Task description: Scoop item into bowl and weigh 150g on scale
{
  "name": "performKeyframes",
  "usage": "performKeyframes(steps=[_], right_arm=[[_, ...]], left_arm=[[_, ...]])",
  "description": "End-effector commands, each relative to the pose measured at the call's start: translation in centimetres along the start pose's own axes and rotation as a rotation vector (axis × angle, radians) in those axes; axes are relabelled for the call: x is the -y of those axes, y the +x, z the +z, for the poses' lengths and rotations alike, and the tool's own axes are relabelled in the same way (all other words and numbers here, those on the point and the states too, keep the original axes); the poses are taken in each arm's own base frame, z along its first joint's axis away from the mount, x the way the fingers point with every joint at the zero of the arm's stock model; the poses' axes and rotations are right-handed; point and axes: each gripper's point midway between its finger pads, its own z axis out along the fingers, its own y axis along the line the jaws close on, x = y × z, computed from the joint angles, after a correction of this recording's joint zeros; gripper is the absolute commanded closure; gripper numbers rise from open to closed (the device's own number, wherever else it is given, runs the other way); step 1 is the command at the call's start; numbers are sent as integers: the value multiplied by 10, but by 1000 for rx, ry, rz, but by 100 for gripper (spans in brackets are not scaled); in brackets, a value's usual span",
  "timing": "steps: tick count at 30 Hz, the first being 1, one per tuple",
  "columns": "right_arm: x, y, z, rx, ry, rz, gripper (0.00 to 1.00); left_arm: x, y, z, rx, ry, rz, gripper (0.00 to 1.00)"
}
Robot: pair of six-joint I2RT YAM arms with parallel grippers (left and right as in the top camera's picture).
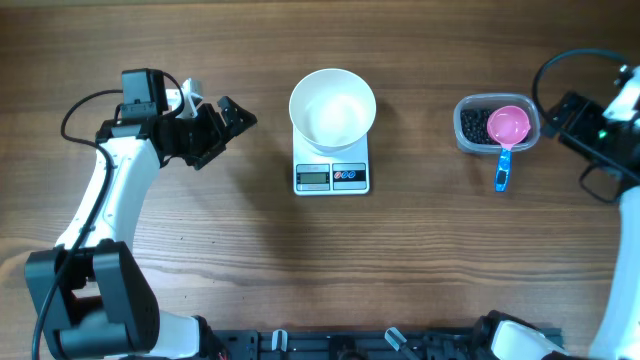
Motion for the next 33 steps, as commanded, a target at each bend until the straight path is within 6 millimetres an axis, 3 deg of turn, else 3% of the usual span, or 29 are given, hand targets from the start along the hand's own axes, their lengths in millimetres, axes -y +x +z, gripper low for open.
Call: performKeyframes(steps=[1,6,11,15,22,26,30,33], right_arm=[[4,48,46,-142,-89,352,0],[43,97,92,-164,37,760,0],[56,125,123,-123,34,727,2],[58,148,135,-131,20,731,2],[39,149,151,-124,-138,652,3],[32,135,162,-69,-210,462,3],[26,131,164,-42,-251,297,16],[25,135,163,-56,-256,283,17]], left_arm=[[3,-2,-5,18,1,33,0],[3,-2,-5,18,1,33,0],[3,-2,-5,18,1,33,0],[3,-2,-5,18,1,33,0],[3,-2,-5,18,1,33,0],[3,-2,-5,18,1,33,0],[3,-2,-5,18,1,33,0],[3,-2,-5,18,1,33,0]])
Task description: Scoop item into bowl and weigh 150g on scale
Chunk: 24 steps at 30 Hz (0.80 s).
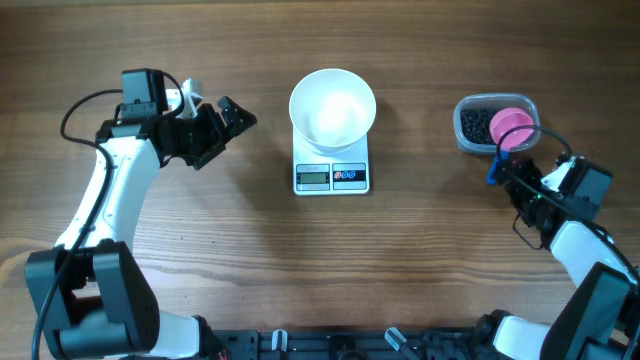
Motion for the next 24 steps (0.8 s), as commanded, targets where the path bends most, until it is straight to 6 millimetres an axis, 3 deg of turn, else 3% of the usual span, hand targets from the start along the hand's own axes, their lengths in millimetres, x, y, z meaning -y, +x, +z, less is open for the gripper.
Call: performKeyframes(steps=[1,4,10,17,21,24], right_arm=[[-5,8,0,-37,-40,-105,21],[-16,-2,-8,-49,-50,-125,23],[-58,-13,-28,-108,-182,-137,25],[-65,-4,-36,-178,-207,-187,26],[-71,-11,-51,-217,-164,-257,21],[-66,-22,-51,-187,-119,-310,14]], left_arm=[[3,-2,-5,16,4,29,0],[3,-2,-5,16,4,29,0],[3,-2,-5,16,4,29,0],[3,-2,-5,16,4,29,0],[3,-2,-5,16,4,29,0],[3,-2,-5,16,4,29,0]])
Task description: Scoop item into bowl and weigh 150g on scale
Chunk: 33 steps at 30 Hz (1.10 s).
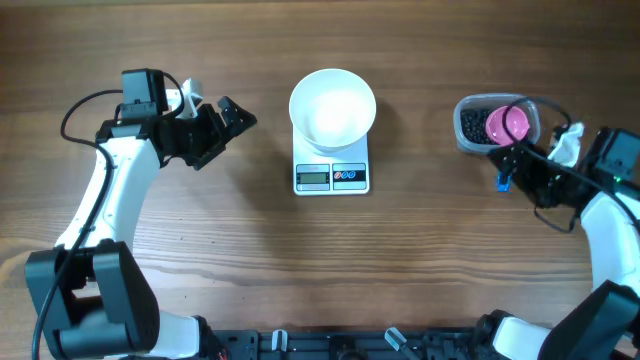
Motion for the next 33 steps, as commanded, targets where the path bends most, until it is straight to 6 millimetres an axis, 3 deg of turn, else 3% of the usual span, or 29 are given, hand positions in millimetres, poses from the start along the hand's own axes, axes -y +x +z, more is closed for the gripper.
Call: performKeyframes(steps=[1,3,8,12,16,21,23,27,30,33], right_arm=[[7,-18,-7,55,71,-114,12],[11,-20,-3,55,81,-119,8],[32,-16,11,11,147,-131,9],[7,3,24,-71,-33,-108,17],[-2,6,22,-79,-60,-110,46],[-25,-5,15,-35,-163,-55,49],[-31,-8,14,-27,-195,-37,41],[12,-12,17,2,51,-31,24],[21,-9,16,-6,104,-19,11],[23,-6,16,-20,115,-63,9]], left_arm=[[3,-2,-5,16,4,29,0],[3,-2,-5,16,4,29,0],[3,-2,-5,16,4,29,0],[4,-2,-5,16,4,29,0],[3,-2,-5,16,4,29,0],[3,-2,-5,16,4,29,0],[3,-2,-5,16,4,29,0],[3,-2,-5,16,4,29,0],[3,-2,-5,16,4,29,0],[3,-2,-5,16,4,29,0]])
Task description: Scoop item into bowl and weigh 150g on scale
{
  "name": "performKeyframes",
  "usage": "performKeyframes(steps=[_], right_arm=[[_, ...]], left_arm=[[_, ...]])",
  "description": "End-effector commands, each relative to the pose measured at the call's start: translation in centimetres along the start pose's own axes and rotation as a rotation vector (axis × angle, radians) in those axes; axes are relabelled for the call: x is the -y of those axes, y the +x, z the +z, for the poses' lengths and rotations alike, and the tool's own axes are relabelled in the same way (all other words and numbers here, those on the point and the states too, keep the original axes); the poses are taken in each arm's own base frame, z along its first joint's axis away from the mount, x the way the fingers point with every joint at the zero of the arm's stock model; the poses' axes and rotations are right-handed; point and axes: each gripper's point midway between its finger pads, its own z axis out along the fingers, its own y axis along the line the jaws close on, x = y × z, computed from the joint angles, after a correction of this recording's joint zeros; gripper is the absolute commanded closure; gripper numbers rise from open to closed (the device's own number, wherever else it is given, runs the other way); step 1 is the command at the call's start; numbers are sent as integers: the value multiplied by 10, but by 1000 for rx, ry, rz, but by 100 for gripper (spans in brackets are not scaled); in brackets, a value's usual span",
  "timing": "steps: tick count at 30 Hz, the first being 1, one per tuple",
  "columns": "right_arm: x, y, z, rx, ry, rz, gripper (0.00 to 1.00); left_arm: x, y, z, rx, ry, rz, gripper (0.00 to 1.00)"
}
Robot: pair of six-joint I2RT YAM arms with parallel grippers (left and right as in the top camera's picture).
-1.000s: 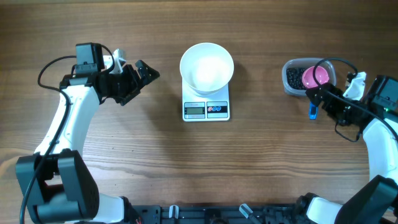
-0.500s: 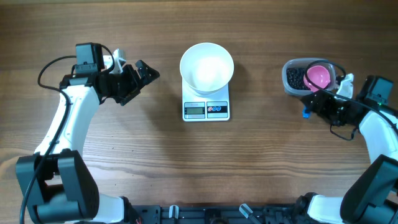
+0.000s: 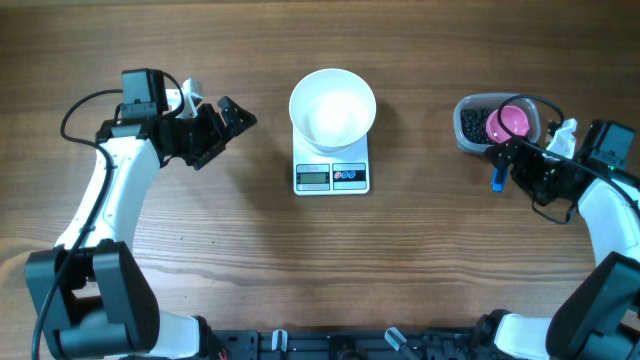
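A white bowl (image 3: 332, 108) stands on the white kitchen scale (image 3: 331, 176) at the table's middle. To the right, a clear tub of dark beans (image 3: 474, 124) holds the pink scoop (image 3: 515, 120), which lies tilted; its blue handle (image 3: 496, 181) sticks out toward the front. My right gripper (image 3: 504, 162) reaches in from the right and is shut on that handle just below the tub. My left gripper (image 3: 226, 134) hovers open and empty left of the bowl.
Bare wooden table surrounds the scale. A black cable (image 3: 545, 100) loops over the tub's right side. The arm bases and a black rail (image 3: 350, 345) run along the front edge.
My right gripper has shifted slightly up and left on the handle. The scoop's pink head has moved a little to the right in the tub. The left arm has not moved.
At first my right arm was pulled back at the right edge, and the scoop rested flat on the tub. Then the gripper stood in front of the tub by the handle. After that it was at the handle from the right, and now it holds the tilted scoop.
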Motion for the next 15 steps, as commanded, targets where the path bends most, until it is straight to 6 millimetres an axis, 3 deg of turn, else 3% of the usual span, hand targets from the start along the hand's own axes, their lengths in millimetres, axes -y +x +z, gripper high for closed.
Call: performKeyframes(steps=[1,5,12,15], right_arm=[[8,-4,-5,22,65,-71,10],[5,-2,1,7,53,-89,15],[-9,17,24,-82,23,-151,16],[-29,24,24,-109,-79,-154,19]], left_arm=[[3,-2,-5,16,4,29,0],[3,-2,-5,16,4,29,0],[3,-2,-5,16,4,29,0],[3,-2,-5,16,4,29,0]])
